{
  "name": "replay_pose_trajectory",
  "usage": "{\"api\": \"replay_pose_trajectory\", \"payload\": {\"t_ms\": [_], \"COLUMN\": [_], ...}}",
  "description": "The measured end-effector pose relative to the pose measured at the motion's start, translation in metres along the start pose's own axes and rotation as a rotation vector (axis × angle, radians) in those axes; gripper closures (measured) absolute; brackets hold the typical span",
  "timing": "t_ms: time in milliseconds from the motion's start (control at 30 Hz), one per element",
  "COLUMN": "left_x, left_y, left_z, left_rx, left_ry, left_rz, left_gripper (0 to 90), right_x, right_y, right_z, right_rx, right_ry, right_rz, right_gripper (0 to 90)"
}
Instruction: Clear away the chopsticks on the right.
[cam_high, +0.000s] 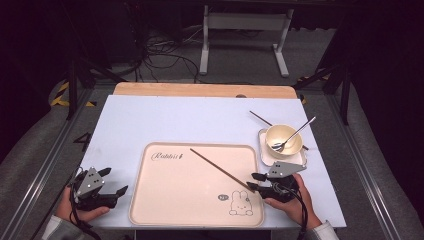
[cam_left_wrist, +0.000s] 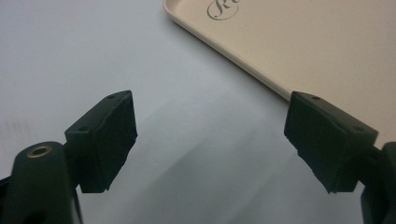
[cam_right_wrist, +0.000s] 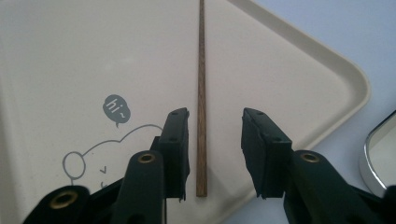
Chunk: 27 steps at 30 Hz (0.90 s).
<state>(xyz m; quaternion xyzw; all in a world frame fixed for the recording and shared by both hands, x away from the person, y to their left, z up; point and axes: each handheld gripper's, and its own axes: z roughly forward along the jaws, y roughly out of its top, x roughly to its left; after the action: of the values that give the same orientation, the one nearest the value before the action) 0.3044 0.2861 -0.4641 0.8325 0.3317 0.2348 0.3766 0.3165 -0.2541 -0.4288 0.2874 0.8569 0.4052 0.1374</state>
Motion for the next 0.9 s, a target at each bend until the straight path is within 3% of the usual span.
{"api": "replay_pose_trajectory", "payload": {"t_ms": [567, 900], "left_x": [0.000, 0.000], "left_y": [0.000, 0.000], "left_z": [0.001, 0.001], "left_rx": [0.000, 0.003], "left_ry": [-0.004, -0.005], "left_rz": [0.000, -0.001], "left_gripper": [17.8, 17.8], "right_x": [-0.003, -0.007], "right_y": [0.005, 0.008], "right_z": [-0.013, -0.026], "right_rx": [-0.048, -0.084], "right_ry": [-0.036, -0.076], "right_rz": [-0.009, -0.002], "right_gripper": [58.8, 51.3]}}
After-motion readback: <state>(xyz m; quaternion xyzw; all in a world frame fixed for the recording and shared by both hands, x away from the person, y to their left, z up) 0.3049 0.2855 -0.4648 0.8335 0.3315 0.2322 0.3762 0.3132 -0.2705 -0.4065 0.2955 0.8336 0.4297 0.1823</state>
